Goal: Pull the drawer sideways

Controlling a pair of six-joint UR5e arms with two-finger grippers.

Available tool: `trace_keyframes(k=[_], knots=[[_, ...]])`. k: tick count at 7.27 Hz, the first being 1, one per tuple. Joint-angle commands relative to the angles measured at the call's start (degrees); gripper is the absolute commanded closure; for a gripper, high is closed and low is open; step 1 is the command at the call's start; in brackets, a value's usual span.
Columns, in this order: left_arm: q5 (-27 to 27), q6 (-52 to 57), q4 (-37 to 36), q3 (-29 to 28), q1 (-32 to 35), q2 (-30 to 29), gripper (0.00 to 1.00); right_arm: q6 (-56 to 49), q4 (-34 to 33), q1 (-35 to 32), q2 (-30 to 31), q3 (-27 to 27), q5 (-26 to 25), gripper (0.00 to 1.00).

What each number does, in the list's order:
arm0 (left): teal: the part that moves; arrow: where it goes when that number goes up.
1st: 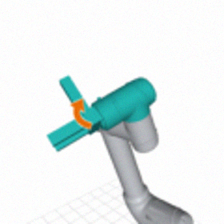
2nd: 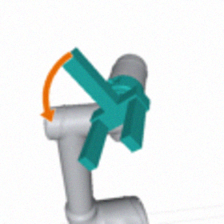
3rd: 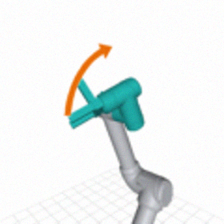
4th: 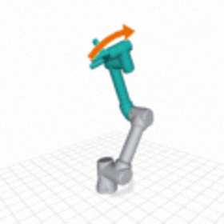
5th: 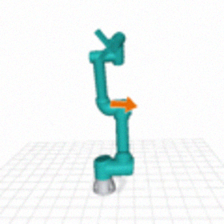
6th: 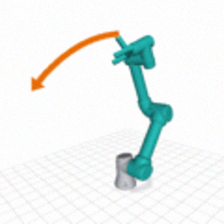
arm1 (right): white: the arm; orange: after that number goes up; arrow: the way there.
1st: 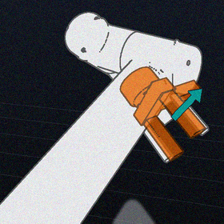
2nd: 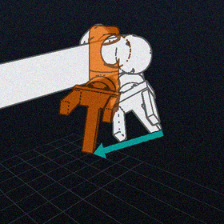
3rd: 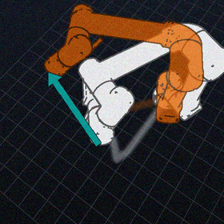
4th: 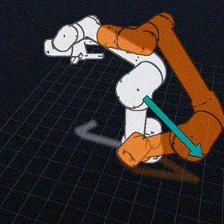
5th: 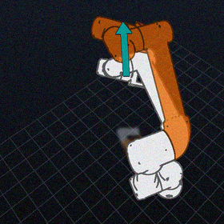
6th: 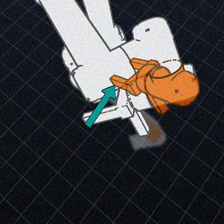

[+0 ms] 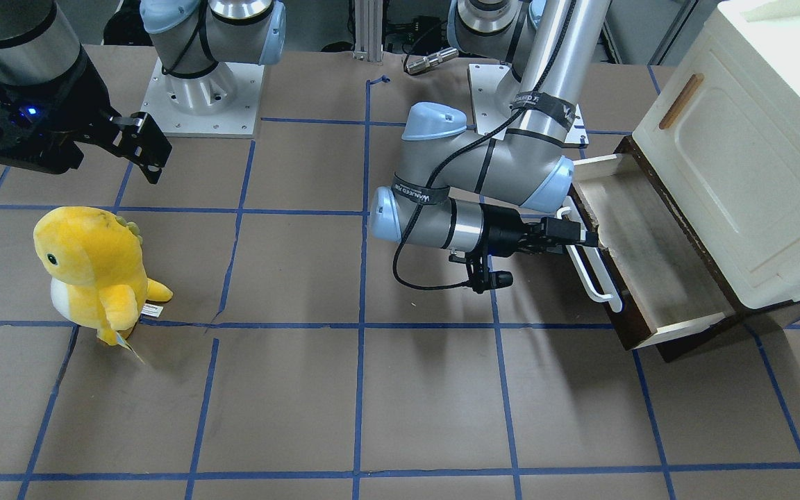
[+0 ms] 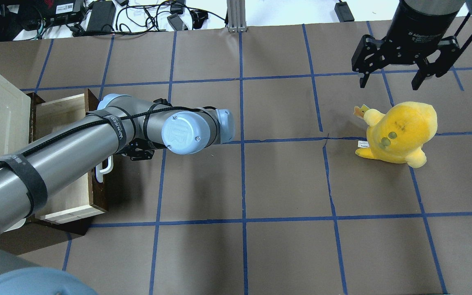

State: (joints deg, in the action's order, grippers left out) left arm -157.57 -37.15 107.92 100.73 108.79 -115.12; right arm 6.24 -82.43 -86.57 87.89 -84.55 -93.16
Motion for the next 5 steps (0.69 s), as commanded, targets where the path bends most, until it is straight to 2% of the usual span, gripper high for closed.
trace_keyframes(k=[1,3,4,5], knots=[[16.41,8.34,-0.34,-7.78,0.01,4.96,0.0,0.0,-0.01,0.09,0.0,0.0,0.0,0.0],[29.71,18.31,-0.6,-13.0,-0.16,12.51,0.0,0.0,0.08,0.0,0.0,0.0,0.0,0.0],[37.34,21.91,-3.74,-13.62,-0.42,17.07,0.0,0.0,0.08,0.0,0.0,0.0,0.0,0.0],[42.99,24.39,-3.85,-14.15,-2.43,22.43,0.0,0.0,-0.01,0.0,0.0,0.0,0.0,0.0]])
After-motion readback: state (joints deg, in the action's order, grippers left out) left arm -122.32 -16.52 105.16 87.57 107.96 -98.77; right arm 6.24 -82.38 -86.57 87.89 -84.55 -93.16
